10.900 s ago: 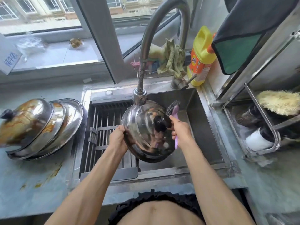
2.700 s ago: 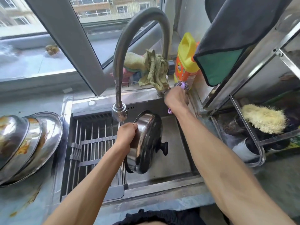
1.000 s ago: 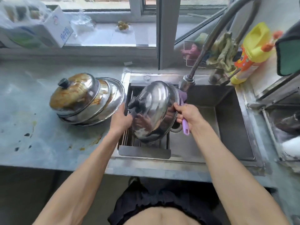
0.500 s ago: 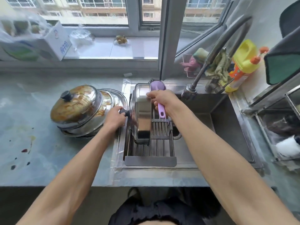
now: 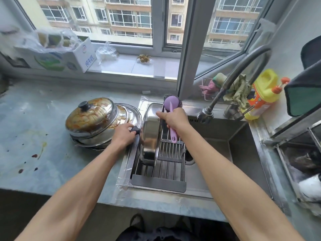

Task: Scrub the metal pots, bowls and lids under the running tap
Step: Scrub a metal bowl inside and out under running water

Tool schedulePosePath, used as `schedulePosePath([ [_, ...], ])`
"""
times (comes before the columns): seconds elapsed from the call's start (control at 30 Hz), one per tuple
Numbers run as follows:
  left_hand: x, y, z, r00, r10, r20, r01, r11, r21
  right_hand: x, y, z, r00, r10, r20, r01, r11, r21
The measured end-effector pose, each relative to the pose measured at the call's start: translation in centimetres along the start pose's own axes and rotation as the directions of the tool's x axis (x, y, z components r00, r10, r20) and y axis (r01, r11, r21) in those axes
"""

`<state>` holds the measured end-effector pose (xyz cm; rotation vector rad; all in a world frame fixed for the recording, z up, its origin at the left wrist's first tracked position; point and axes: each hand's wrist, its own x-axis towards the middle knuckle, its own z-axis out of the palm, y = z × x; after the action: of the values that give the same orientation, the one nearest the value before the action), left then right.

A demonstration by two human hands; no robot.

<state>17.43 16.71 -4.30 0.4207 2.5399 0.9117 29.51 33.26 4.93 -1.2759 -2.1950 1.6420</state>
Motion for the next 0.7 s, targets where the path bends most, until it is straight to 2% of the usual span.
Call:
schedulePosePath([
  [0.1,-1.2,0.2,-1.7,0.998,0.023,-0.059,-0.024,1.000,-0.012,-0.7,-1.1,-0.3,0.988,-0.154,-0.029,0.150,0.983,-0.104],
  [0.2,-2.4,0.0,-4.0,0.991,0.079,-0.111,-0.077,0.997,0.021,-1.8,-2.8,-0.1,0.962,-0.256,0.094,0.269,0.946,-0.183],
  [0.33,-3.3,-1.4,-7.9,0.972,0.124,-0.201,-0.119,0.992,0.040,-2.7,-5.1,2.4,0.923,-0.260,0.284,0.332,0.912,-0.243],
  [0.4,-3.1,-2.1,-9.6,0.961,0.110,-0.253,-0.100,0.994,0.052,-2.7,-5.8,3.6,0.913,-0.270,0.307,0.365,0.876,-0.315],
  [0.53,-0.4,-4.4,-13.4,0.934,-0.010,-0.357,0.011,1.000,0.001,-2.5,-7.3,6.5,0.905,-0.276,0.323,0.389,0.844,-0.370],
  [0.6,1.8,-4.9,-14.9,0.934,-0.043,-0.355,0.052,0.999,0.016,-2.3,-8.0,7.6,0.902,-0.277,0.331,0.401,0.822,-0.405],
  [0.7,5.5,-5.4,-16.2,0.958,-0.072,-0.277,0.091,0.994,0.056,-2.0,-9.0,9.3,0.899,-0.282,0.334,0.417,0.782,-0.463],
])
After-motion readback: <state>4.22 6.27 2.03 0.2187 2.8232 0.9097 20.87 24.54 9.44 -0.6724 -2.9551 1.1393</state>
